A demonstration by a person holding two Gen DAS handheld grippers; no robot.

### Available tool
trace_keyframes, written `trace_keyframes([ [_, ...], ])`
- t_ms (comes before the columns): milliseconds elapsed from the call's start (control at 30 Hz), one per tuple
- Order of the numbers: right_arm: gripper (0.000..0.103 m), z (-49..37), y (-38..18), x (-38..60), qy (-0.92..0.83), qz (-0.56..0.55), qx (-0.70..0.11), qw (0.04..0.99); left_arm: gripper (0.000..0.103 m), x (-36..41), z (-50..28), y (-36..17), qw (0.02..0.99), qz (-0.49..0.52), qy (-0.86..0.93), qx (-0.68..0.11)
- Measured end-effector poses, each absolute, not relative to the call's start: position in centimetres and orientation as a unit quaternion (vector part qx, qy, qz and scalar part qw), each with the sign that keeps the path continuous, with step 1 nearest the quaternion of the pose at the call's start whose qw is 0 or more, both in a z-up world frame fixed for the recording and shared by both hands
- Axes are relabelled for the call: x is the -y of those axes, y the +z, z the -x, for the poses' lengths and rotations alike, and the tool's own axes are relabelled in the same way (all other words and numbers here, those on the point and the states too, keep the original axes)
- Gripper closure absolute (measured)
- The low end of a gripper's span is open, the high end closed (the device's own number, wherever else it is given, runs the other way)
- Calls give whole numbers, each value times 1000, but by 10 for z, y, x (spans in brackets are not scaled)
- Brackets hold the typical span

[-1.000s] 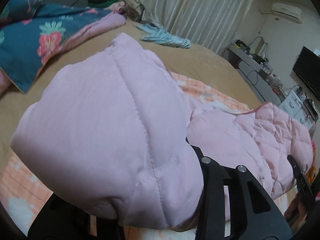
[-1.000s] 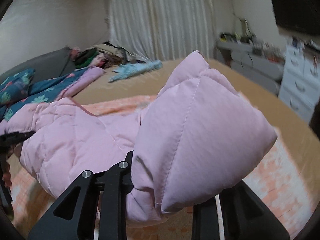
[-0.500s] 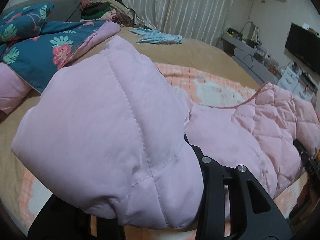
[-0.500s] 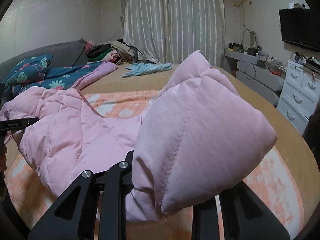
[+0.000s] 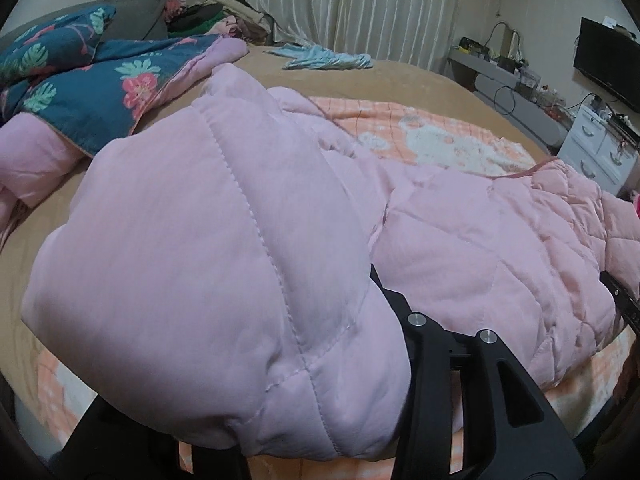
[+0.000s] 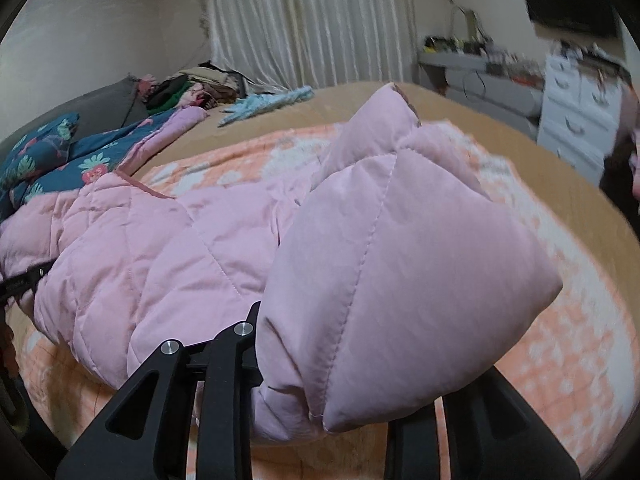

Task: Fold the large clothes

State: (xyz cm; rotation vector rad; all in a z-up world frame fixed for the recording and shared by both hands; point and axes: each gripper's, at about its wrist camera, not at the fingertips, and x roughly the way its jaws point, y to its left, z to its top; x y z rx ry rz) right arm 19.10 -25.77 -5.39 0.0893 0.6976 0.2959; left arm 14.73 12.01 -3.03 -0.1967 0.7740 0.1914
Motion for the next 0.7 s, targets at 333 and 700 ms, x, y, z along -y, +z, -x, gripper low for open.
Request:
trace_keyframes([
  [333, 50, -201, -99, 287, 125, -173, -410, 887, 57, -131, -129, -65, 915, 124, 99, -371],
  [700, 4, -170, -105, 325, 101, -233, -424, 870, 19, -152, -108, -69, 894, 189, 93, -395],
])
